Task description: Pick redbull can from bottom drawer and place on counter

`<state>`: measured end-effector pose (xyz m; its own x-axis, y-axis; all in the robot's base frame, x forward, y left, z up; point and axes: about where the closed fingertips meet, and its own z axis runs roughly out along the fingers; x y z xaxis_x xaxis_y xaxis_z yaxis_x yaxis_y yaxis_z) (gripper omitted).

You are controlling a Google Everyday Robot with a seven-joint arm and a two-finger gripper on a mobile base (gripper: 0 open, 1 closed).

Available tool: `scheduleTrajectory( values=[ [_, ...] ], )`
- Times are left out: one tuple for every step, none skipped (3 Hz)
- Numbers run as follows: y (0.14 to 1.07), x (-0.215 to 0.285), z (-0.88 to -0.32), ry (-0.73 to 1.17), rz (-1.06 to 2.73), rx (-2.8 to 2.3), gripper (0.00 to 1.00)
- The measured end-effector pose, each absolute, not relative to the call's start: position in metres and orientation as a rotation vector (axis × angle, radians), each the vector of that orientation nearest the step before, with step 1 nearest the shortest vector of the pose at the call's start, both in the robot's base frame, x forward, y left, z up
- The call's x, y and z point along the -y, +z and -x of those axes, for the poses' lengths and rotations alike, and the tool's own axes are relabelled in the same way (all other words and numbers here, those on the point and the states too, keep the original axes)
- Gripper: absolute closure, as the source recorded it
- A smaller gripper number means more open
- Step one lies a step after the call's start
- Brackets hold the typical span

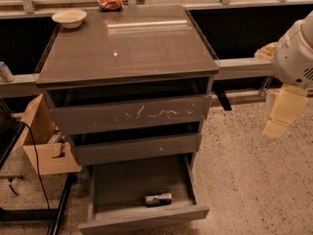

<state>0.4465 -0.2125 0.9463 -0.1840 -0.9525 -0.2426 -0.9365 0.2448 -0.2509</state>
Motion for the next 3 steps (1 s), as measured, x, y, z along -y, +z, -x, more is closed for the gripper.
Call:
scheduleTrajectory(
  values=[
    [0.914, 0.208, -0.453, -0.009, 1.749, -2.146, 0.0],
    [0.87, 0.206, -0.458, 0.061, 1.747, -2.139, 0.0],
    [0.817, 0.206, -0.463, 0.126, 1.74, -2.159, 0.0]
  ],
)
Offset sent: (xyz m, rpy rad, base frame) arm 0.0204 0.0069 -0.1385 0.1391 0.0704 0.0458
